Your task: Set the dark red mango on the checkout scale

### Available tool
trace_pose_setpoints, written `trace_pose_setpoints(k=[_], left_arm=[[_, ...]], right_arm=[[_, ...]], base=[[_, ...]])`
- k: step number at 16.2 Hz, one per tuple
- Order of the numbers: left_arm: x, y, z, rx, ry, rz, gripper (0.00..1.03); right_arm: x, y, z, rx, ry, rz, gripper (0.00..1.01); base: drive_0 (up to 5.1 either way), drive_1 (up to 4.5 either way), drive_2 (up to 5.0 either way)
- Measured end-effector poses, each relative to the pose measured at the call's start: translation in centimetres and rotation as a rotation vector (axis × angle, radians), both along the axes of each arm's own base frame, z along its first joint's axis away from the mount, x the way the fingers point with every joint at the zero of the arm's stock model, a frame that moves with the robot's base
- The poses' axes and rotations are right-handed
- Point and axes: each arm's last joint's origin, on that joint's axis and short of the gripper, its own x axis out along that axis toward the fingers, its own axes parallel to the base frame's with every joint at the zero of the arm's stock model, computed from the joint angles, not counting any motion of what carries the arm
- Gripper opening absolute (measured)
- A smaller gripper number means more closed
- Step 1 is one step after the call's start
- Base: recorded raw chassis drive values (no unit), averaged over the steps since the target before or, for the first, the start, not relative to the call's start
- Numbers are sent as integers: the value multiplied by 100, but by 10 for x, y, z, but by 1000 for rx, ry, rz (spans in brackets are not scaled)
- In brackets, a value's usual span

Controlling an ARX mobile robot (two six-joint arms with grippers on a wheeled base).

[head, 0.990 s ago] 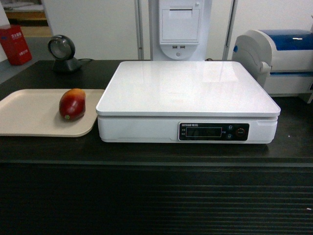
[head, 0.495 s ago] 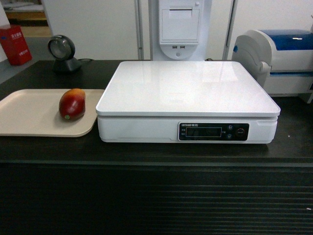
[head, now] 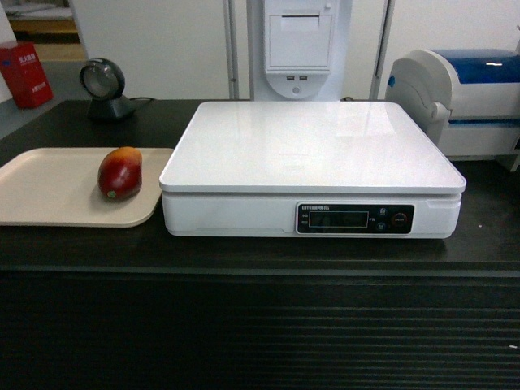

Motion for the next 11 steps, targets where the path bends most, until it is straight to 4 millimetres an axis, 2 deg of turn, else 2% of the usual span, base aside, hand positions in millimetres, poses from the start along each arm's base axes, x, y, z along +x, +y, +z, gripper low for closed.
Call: trace_pose_setpoints(k=[1,3,5,6,8,11], left_arm=[[0,0,0,0,0,0,98],[4,-8,1,38,218,134,98],[11,-14,11,65,191,203,98],[19,-14,23,54,145,209,98],[42,-7,40,64,83,167,98],[104,19,63,98,40,58,98]], right_arm=[[0,0,0,0,0,0,98],[0,0,0,0,0,1,98],[0,0,0,0,0,0,98],[0,0,0,0,0,0,98],[0,0,0,0,0,0,98],[0,0,0,0,0,0,98]], base=[[0,0,0],[0,0,0],[0,0,0],[0,0,0],[0,0,0],[0,0,0]])
